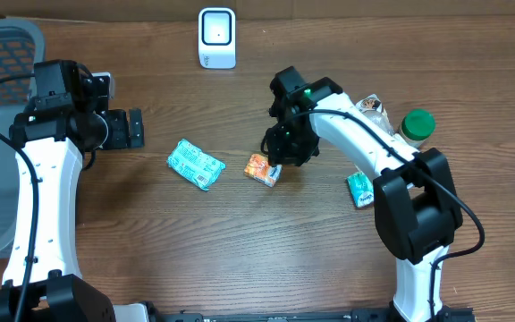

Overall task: Scan the item barcode
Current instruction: 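Grasp the orange tissue pack with the right gripper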

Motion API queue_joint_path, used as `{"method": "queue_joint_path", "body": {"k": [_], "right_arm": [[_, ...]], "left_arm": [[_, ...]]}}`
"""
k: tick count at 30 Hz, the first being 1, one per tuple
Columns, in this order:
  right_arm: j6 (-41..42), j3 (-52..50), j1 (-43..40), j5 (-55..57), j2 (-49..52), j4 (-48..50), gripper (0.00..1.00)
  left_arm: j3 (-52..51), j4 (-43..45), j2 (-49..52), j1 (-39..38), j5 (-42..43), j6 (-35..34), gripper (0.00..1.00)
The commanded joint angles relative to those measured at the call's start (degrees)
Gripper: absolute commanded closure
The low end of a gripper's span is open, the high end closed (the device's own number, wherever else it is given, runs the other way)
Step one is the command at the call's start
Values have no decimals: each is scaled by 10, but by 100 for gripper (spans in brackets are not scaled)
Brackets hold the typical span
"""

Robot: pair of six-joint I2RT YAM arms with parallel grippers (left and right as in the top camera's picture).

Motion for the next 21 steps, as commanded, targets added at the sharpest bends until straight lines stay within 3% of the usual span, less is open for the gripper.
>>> {"method": "queue_joint_path", "body": {"k": [1,5,7,21], "right_arm": [[-182,19,-19,-2,-3,0,63],[-288,19,-19,-2,-3,14,50],[-298,13,-19,-2,-3,33,46],[-296,-76,-19,-48,-3,126,47]], "left_arm": [[4,1,0,-1,9,15,1],[4,1,0,-1,9,15,0],[4,1,0,-1,9,15,0],[4,1,0,-1,9,15,0]]}}
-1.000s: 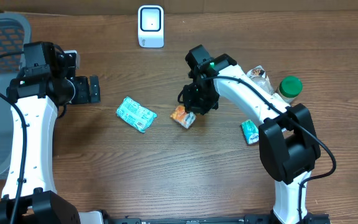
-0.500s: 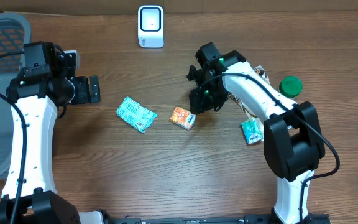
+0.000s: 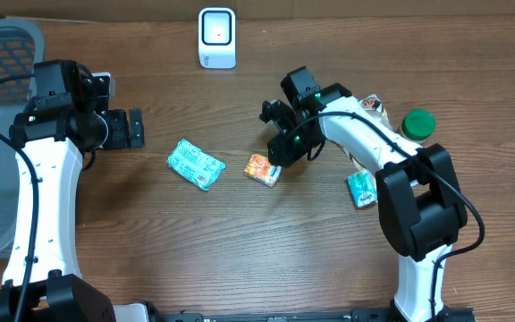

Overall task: Scan the item barcode
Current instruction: 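Grasp the orange tissue pack with the right gripper, then lift the orange pack and rotate it with the right gripper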

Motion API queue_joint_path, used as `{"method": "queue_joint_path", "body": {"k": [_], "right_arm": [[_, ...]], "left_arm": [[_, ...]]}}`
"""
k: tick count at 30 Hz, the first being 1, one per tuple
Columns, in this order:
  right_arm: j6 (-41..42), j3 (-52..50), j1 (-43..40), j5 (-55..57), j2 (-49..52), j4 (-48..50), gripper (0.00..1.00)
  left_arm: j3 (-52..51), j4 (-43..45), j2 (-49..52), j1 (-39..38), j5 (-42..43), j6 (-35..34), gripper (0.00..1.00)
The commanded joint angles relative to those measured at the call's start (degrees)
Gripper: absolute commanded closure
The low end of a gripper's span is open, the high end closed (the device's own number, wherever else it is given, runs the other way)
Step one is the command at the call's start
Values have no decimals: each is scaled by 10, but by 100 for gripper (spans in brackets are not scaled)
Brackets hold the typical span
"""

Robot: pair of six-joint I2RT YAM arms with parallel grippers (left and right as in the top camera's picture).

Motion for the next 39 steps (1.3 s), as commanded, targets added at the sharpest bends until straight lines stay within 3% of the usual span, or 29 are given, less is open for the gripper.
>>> {"method": "queue_joint_path", "body": {"k": [1,4,14,19,25,27,32,39], "right_arm": [[-8,-18,1,-40,-3,17,47],[-3,-33,1,-58,-3,35,48],[30,-67,1,-52,-3,51,74],[78,-67,1,-46,-3,51,96],[208,-38,-2,-60,-3,9,96],[246,-25,-6,-114,-3,2,96],[249,-20,-19,-296,-3,19,96],[184,-20,-59,-559,-3,31,96]], "left_arm": [[4,1,0,-1,9,15,0],[4,1,0,-1,9,15,0],[4,1,0,-1,9,15,0],[4,1,0,-1,9,15,0],[4,1,0,-1,9,15,0],[4,1,0,-1,9,15,0],[4,1,0,-1,9,15,1],[4,1,0,-1,9,15,0]]}}
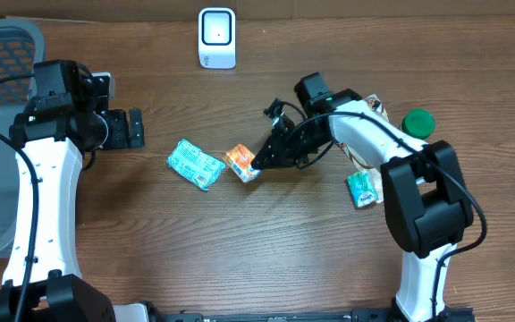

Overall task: Scan the item barcode
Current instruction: 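Lift the orange pack and rotate it with the right gripper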

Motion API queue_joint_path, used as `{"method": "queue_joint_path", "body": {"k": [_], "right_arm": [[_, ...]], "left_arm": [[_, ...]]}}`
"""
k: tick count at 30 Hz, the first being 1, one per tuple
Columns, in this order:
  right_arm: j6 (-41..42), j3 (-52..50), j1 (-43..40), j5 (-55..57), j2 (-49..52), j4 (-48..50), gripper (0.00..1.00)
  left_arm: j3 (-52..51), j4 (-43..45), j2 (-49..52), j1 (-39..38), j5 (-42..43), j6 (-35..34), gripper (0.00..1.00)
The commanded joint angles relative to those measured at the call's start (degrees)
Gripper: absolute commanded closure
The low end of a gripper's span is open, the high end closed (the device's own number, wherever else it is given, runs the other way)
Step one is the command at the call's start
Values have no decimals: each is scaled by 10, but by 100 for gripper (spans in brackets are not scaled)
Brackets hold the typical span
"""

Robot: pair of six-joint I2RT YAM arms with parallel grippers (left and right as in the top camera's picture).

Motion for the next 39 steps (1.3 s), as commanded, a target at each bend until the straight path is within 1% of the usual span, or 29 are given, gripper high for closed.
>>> {"method": "queue_joint_path", "body": {"k": [1,7,14,24,30,36,39], "right_arm": [[-31,16,-31,-200,-3,3,96],[-43,16,-80,-339,-3,2,96],[-48,16,-111,-342,-4,-37,96],[-79,16,-115,-342,-5,-90,96],[-122,16,-115,-342,-12,-134,96],[-165,16,-122,-342,-38,-182,96],[-166,16,-129,-342,-57,-187,96]], "left_arm": [[4,1,0,-1,9,15,0],[4,1,0,-1,9,15,0],[4,0,0,-1,9,15,0],[4,1,0,-1,9,15,0],[4,1,0,-1,9,15,0],[4,1,0,-1,9,15,1],[4,0,0,-1,9,15,0]]}}
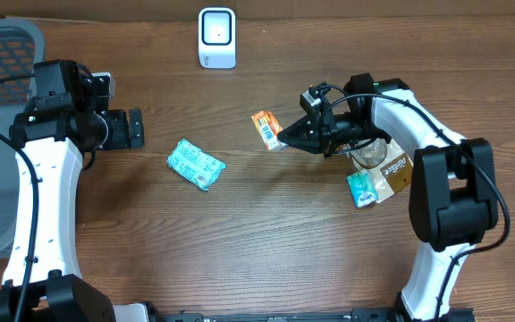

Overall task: Scan the item barcode
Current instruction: 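Lift the orange pack and rotate it with the right gripper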

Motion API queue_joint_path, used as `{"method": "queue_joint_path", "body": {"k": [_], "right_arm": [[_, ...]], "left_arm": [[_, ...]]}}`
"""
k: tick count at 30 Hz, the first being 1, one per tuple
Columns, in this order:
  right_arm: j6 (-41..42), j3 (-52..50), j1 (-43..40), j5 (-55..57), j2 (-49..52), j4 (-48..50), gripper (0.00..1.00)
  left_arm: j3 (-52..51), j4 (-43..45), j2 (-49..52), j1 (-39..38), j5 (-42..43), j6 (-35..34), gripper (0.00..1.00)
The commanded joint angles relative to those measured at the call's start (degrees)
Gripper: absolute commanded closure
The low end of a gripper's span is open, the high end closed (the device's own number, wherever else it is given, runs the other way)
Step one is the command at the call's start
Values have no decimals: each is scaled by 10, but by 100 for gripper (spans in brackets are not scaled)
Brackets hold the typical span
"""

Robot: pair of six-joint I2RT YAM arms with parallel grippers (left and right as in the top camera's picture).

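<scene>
An orange packet point(266, 128) with a white barcode label hangs above the table, right of centre. My right gripper point(284, 138) is shut on its right end, fingers pointing left. The white scanner point(216, 38) stands at the table's far edge, up and left of the packet. My left gripper point(133, 129) rests far left, jaws spread, holding nothing.
A teal packet point(196, 164) lies left of centre. Under the right arm lie a small teal packet point(360, 189), a brown packet point(393, 171) and a clear bottle point(370, 152). A grey basket fills the left edge.
My right gripper, shut on the orange packet, has moved up and to the right, carrying the packet off the table. The green-lidded jar is now out of sight. The left arm stayed still.
The orange packet lay at the table's centre with my right gripper just right of it. Later the gripper was low at the packet's right end, and the packet had shifted left. Now the packet is held above the table. The left arm has not moved.
</scene>
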Motion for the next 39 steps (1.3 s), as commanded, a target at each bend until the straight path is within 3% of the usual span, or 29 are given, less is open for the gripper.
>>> {"method": "queue_joint_path", "body": {"k": [1,25,39], "right_arm": [[-27,15,-13,-21,-50,0,96],[-38,14,-20,-17,-94,7,96],[-39,14,-19,115,-94,9,96]], "left_arm": [[4,1,0,-1,9,15,0],[4,1,0,-1,9,15,1],[4,1,0,-1,9,15,0]]}}
